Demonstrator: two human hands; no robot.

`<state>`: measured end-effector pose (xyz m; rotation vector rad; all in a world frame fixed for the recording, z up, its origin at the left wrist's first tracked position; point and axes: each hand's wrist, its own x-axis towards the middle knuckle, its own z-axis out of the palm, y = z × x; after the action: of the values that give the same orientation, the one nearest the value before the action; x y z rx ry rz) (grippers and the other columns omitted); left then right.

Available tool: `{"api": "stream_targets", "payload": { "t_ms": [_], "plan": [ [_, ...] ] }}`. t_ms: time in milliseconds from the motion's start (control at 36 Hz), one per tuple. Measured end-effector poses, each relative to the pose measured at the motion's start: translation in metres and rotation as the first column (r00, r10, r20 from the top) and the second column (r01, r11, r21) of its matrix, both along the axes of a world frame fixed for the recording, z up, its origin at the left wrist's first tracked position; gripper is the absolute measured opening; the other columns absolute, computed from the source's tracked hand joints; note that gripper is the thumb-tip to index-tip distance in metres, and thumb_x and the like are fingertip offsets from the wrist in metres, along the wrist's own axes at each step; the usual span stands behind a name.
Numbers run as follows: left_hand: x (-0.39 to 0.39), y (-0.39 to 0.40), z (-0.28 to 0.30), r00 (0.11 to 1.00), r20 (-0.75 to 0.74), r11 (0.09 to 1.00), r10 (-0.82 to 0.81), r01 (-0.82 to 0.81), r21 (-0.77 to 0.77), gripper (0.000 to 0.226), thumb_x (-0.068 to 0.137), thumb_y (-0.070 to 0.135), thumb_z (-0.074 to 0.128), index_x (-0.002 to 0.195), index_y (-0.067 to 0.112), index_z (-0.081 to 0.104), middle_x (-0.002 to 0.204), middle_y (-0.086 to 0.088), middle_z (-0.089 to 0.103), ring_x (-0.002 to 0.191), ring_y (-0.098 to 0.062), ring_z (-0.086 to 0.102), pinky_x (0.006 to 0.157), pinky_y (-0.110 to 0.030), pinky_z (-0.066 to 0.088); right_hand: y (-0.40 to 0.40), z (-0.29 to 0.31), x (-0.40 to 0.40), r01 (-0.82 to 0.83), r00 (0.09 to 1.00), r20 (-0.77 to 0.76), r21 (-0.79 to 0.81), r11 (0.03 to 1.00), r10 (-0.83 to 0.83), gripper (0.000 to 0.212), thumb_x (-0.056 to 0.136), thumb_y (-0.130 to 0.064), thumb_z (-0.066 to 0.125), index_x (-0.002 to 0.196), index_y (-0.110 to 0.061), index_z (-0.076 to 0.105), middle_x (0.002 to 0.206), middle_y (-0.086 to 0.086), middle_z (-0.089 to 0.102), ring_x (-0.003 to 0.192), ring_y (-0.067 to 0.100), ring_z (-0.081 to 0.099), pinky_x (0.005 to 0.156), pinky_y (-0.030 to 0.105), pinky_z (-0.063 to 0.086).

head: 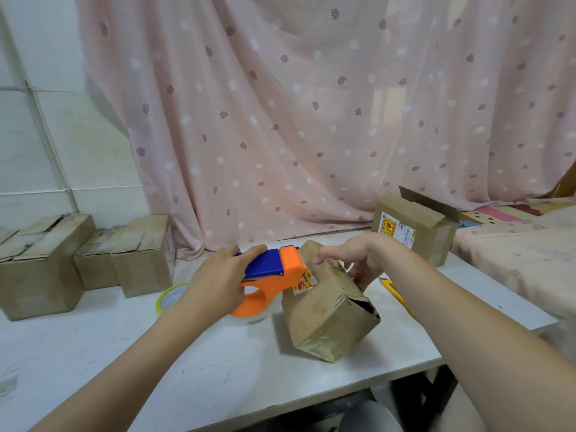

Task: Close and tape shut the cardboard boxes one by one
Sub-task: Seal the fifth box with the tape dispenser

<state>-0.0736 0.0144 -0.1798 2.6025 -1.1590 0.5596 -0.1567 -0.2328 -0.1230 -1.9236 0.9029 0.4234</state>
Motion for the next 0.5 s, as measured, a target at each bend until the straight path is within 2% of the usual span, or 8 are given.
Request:
{"api": "stream_targets", "payload": {
  "t_ms": [111,194,250,361,444,500],
  "plan": [
    [0.001,-0.002,-0.005,0.992,0.063,0.994,-0.111,0.111,0.008,0.083,0.075,0.001,0.061,0.15,0.03,0.041,0.093,-0.006,0.051,0.079,-0.021,0.038,0.07,-0.03,0.03,-0.005,-0.003,-0.011,0.018,0.998,0.062,0.058,0.998,-0.022,0.093,0.076,-0.043,0.082,0.14,0.0,0.03,0.117,0.026,0.063,0.103,0.04,0.067,0.094,0.056,0.053],
    [0.004,-0.005,-0.006,0.982,0.144,0.991,-0.125,0.129,-0.021,0.088,0.058,-0.004,0.072,0.14,0.024,0.057,0.079,-0.003,0.048,0.068,-0.018,0.033,0.062,-0.029,0.031,-0.011,-0.006,-0.016,0.02,0.996,0.082,0.106,0.994,-0.029,0.095,0.077,-0.041,0.082,0.142,0.005,0.03,0.118,0.027,0.063,0.103,0.04,0.067,0.094,0.058,0.053],
    [0.007,-0.008,-0.004,0.973,0.196,0.989,-0.121,0.135,-0.056,0.092,0.051,-0.006,0.074,0.137,0.024,0.059,0.078,-0.002,0.05,0.068,-0.016,0.03,0.06,-0.029,0.03,-0.014,-0.009,-0.018,0.014,0.995,0.094,0.137,0.99,-0.027,0.097,0.077,-0.042,0.082,0.144,0.006,0.029,0.116,0.028,0.063,0.105,0.042,0.067,0.096,0.06,0.051],
    [0.006,-0.007,0.001,0.973,0.155,0.982,-0.172,0.183,-0.056,0.091,0.067,-0.008,0.064,0.146,0.034,0.047,0.087,-0.002,0.048,0.075,-0.019,0.034,0.066,-0.031,0.032,-0.019,-0.015,-0.024,0.009,0.988,0.151,0.165,0.986,-0.034,0.098,0.082,-0.042,0.079,0.15,-0.001,0.023,0.107,0.026,0.06,0.104,0.043,0.066,0.097,0.06,0.051],
    [0.004,-0.01,0.002,0.966,0.187,0.981,-0.177,0.189,-0.048,0.09,0.068,-0.008,0.063,0.146,0.036,0.048,0.085,0.0,0.043,0.072,-0.019,0.033,0.066,-0.031,0.031,-0.02,-0.018,-0.025,0.011,0.976,0.214,0.132,0.991,-0.04,0.099,0.078,-0.044,0.082,0.15,-0.007,0.026,0.124,0.028,0.056,0.102,0.047,0.067,0.088,0.063,0.054],
    [0.004,-0.016,0.002,0.96,0.223,0.982,-0.17,0.185,-0.048,0.09,0.063,-0.007,0.066,0.142,0.035,0.053,0.081,-0.003,0.047,0.068,-0.019,0.032,0.065,-0.031,0.031,-0.016,-0.019,-0.026,0.011,0.96,0.278,0.013,1.0,-0.014,0.087,0.08,-0.045,0.079,0.144,-0.003,0.036,0.135,0.022,0.053,0.108,0.043,0.065,0.088,0.059,0.056]
  ]
}}
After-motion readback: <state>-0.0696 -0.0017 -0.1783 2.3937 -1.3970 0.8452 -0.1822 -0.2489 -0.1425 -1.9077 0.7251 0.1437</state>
